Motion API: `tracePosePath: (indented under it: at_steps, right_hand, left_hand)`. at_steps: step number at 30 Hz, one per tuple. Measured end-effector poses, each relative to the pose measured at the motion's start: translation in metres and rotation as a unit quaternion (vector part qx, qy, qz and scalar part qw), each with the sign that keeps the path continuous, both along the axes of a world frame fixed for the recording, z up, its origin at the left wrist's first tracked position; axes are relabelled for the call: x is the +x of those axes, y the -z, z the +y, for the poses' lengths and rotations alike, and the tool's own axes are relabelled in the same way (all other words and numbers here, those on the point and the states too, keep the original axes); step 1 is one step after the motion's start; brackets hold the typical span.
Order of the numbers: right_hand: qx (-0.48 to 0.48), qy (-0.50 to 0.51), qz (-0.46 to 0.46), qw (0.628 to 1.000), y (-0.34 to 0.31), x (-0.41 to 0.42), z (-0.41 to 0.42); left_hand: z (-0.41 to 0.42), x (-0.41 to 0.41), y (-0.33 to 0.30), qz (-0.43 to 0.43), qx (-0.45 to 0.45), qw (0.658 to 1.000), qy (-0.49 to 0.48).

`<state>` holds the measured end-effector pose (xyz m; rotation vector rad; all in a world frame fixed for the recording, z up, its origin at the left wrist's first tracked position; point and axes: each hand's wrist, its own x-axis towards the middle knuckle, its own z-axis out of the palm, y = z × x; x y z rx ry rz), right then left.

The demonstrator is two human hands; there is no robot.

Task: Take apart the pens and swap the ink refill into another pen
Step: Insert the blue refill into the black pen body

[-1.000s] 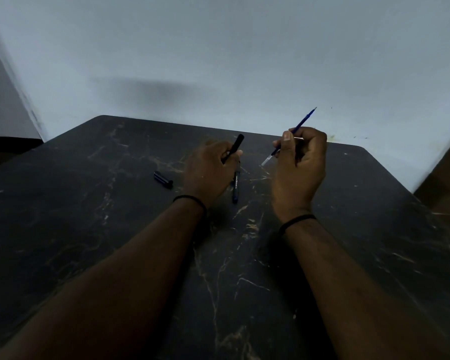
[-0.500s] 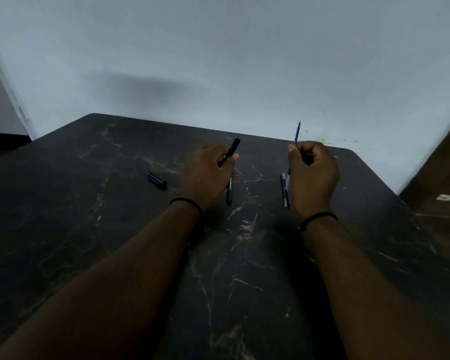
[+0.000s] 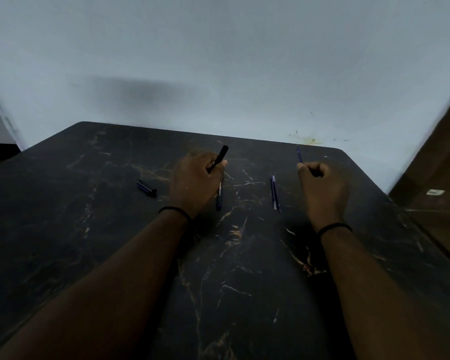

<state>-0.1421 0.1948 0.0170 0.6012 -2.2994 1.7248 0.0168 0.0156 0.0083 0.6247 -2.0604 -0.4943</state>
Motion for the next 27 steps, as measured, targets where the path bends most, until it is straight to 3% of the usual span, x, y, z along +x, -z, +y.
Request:
tracePosePath:
  at_steps: [4, 8, 19, 27]
  right_hand:
    - [-0.03, -0.006, 0.023, 0.999, -0.004, -0.001, 0.001]
    - [-0.036, -0.053, -0.015, 0.998, 0.002, -0.002, -0.001]
    - [0.132, -0.066, -0.026, 0.989, 0.026, -0.026, -0.006]
    - [0.243, -0.109, 0.022, 0.964, 0.036, -0.038, -0.021]
  left_hand:
    - [-0.001, 0.001, 0.0, 0.008, -0.006, 1.0, 0.0]
    - [-0.002, 0.001, -0.001, 0.001, -0.013, 1.0, -0.003]
    - [-0.003, 0.002, -0.003, 0.01, -0.018, 1.0, -0.006]
    - [-0.002, 0.003, -0.004, 0.014, -0.021, 1.0, -0.001]
